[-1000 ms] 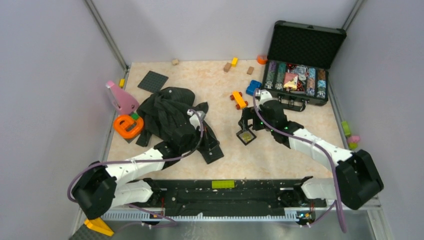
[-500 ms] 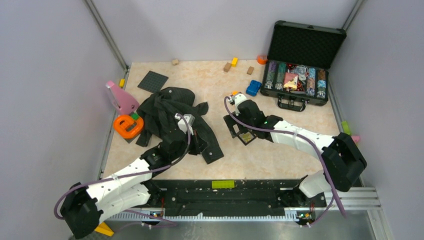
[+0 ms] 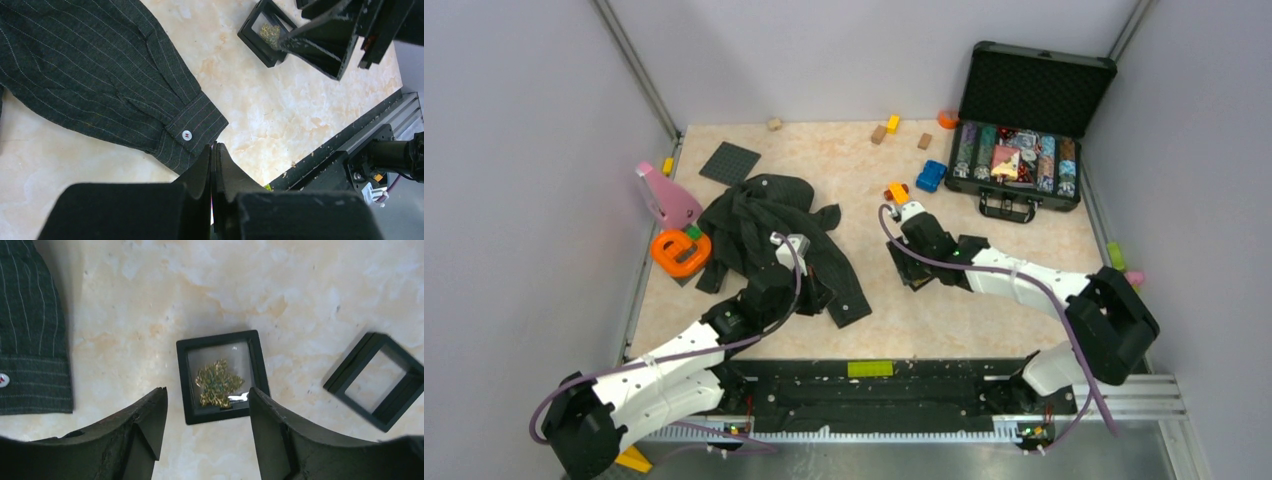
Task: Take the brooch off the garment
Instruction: Close the brooch box at the center of the board, then move the brooch box to the center of the board.
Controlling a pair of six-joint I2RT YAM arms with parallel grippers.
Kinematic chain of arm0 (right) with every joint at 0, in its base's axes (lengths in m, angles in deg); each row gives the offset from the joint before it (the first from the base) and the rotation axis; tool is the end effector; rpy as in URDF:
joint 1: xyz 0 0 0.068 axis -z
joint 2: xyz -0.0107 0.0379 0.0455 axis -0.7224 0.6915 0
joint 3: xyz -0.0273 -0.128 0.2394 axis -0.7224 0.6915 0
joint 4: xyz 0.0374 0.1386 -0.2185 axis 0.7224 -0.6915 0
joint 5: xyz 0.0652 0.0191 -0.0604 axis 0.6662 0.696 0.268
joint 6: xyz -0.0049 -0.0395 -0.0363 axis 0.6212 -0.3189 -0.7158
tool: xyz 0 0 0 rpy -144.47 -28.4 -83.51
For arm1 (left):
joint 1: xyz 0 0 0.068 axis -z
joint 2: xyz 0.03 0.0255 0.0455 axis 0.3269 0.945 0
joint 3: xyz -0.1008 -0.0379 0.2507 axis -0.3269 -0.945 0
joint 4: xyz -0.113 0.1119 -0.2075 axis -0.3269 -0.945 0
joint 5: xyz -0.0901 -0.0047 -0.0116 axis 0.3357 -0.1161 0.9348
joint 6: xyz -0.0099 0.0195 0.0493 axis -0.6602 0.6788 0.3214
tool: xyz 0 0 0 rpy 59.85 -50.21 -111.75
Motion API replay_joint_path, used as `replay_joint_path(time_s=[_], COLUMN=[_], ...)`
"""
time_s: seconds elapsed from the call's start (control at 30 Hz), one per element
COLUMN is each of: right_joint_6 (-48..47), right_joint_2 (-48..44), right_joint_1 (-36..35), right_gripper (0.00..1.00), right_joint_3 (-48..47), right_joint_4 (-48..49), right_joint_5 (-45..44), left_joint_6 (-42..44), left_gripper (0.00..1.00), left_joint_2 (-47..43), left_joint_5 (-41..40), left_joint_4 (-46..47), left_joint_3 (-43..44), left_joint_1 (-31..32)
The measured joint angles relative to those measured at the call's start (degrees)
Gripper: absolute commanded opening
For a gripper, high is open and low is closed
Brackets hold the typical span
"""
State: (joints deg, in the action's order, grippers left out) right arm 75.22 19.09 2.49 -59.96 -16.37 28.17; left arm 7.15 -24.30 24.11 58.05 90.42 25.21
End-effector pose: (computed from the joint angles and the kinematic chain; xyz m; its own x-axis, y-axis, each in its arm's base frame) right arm 0.2233 0.2022 0.2103 -0.6395 -0.3856 -0.6651 -0.4592 0.8854 -0.0719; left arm 0.1341 -0.1297 0.2129 -0.6864 -0.1865 -0.7029 0.3359 0.7759 -0.5339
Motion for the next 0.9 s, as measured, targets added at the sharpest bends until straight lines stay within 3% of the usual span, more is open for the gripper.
replay_joint_path(time_s=[0.13,0.37,0.6,0.9], right_joint_6=[2.5,4.3,9.4,15.6], right_joint_2=[-3.6,-5.9,-8.8,-1.4], right_joint_1=[0.0,-0.1,-5.2,-8.7], right_gripper=[0.60,0.60,0.39,0.31], right_joint_3=[4.6,4.8,6.1,10.1], right_joint_4=[-0.2,-0.7,-0.5,2.1], right_joint_5=[0.9,2.1,3.3,2.7], left_joint_6=[0.0,0.0,-0.2,-0.4], left_gripper=[0.00,0.00,0.00,0.07], left_joint_2=[1.0,2.3,2.1,-2.8], left_joint_5=[0.3,2.3,2.7,-3.0], left_joint_4=[0.1,0.1,0.0,-1.7], left_joint_3=[0.0,0.0,0.0,-0.3], left_joint_1=[0.0,0.0,0.0,0.0])
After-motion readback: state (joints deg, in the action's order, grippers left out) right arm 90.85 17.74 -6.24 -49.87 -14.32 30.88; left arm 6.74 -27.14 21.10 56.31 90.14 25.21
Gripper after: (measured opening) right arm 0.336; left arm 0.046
